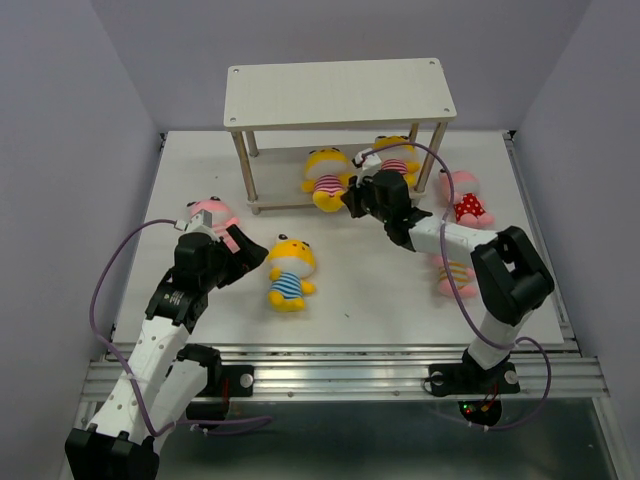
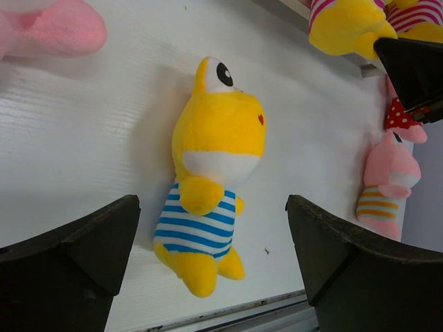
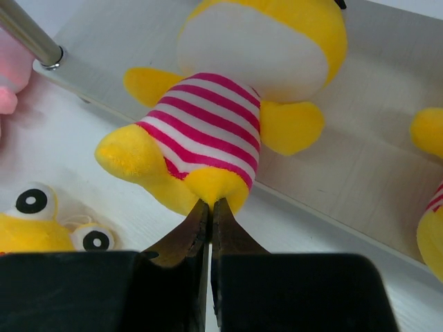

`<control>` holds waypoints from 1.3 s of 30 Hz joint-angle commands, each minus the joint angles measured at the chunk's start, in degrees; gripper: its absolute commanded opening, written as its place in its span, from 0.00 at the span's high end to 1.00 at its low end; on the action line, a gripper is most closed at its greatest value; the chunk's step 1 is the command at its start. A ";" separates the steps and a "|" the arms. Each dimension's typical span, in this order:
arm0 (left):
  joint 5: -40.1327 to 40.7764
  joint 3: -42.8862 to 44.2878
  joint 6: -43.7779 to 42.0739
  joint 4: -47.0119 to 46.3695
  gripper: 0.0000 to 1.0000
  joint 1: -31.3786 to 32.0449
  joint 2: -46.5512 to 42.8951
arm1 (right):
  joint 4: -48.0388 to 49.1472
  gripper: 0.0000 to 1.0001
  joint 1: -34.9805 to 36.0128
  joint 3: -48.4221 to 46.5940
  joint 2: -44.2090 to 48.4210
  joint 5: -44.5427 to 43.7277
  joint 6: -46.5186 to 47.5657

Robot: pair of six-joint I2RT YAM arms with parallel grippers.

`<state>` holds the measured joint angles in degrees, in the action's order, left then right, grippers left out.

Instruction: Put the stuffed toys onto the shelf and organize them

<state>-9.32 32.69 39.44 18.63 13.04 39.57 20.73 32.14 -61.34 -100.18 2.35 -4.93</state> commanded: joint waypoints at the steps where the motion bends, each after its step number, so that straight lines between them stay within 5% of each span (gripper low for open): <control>1: 0.36 -0.08 -0.59 -2.02 0.01 0.06 -0.37 | 5.63 0.99 -1.02 -2.91 -0.63 -1.55 -0.78; 21: 0.62 -0.08 -0.59 -1.76 0.01 0.15 -0.28 | 5.81 0.99 -1.55 -3.26 -0.89 -10.52 -1.05; 39: 0.45 -0.08 -0.59 -1.93 0.01 0.06 -0.11 | 6.16 0.99 -2.61 -2.91 -1.95 -6.48 0.09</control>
<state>-8.97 32.69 39.44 18.63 13.04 39.57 22.39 29.98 -63.29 -102.06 -5.32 -5.85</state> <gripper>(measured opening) 0.986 0.038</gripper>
